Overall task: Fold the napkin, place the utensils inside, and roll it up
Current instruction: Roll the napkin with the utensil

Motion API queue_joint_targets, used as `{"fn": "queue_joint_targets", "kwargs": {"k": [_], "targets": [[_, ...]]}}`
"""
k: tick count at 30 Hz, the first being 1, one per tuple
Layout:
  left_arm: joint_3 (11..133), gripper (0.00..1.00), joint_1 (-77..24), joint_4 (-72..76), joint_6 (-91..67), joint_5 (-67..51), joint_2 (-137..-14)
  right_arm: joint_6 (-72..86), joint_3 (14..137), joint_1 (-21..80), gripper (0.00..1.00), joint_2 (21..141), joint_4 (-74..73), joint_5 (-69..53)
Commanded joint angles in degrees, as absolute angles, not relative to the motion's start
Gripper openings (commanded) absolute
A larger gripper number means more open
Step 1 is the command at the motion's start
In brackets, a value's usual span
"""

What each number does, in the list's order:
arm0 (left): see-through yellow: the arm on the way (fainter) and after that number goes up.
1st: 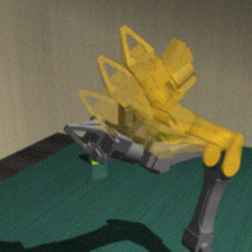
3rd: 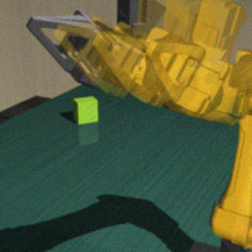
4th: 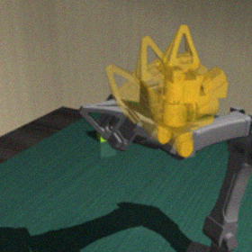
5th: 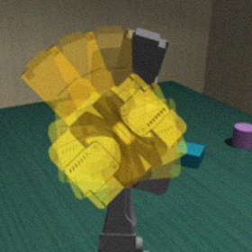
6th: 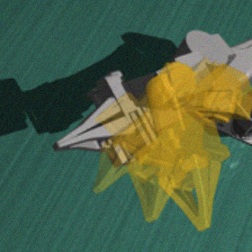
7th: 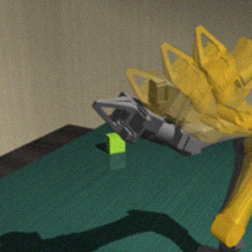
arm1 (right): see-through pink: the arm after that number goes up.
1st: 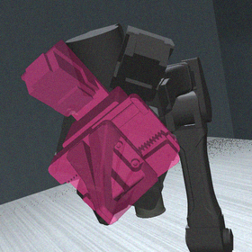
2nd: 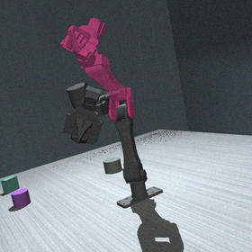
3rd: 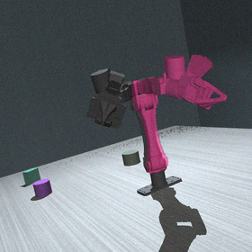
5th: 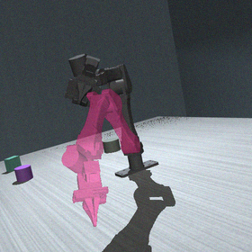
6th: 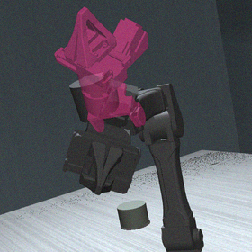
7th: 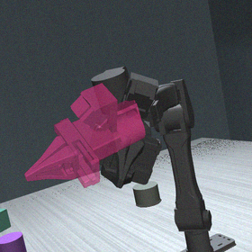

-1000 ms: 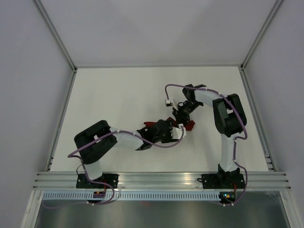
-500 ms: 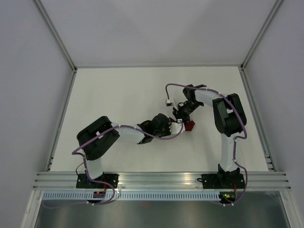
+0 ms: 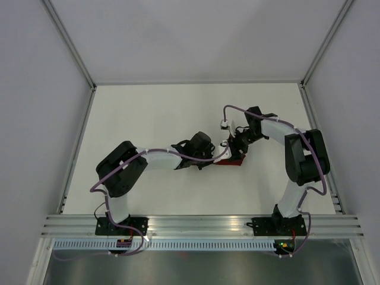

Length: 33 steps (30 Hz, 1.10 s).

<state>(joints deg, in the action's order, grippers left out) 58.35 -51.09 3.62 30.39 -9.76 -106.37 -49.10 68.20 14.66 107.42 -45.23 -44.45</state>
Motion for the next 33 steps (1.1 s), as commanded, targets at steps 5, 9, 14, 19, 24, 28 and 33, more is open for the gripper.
{"fn": "queue_joint_targets", "kwargs": {"k": [5, 9, 14, 19, 24, 28, 33], "targets": [[63.54, 0.08, -47.82, -10.45, 24.52, -19.07, -110.39, -38.67, 62.06, 2.04, 0.64, 95.11, -29.46, -47.46], [67.14, 0.08, -46.06, -16.67, 23.38, -22.84, -113.11, -40.07, 54.25, 0.35, 0.64, 83.11, -23.83, -48.34], [72.76, 0.09, -44.74, -23.19, 22.5, -27.06, -118.02, -42.45, 40.97, 1.66, 0.72, 65.61, -15.49, -43.88], [78.56, 0.11, -43.86, -30.48, 21.62, -31.55, -121.72, -45.17, 32.98, 10.88, 0.74, 59.16, -12.49, -33.6], [79.89, 0.12, -43.59, -33.22, 21.53, -32.69, -123.13, -45.26, 28.22, 21.96, 0.74, 60.2, -5.2, -25.41], [80.33, 0.13, -43.68, -34.63, 21.88, -33.57, -123.66, -46.49, 25.76, 26.54, 0.74, 63.01, -0.27, -18.57], [81.65, 0.19, -43.51, -37.08, 22.06, -35.33, -124.98, -47.55, 26.8, 29.62, 0.74, 67.31, 3.95, -16.09]]}}
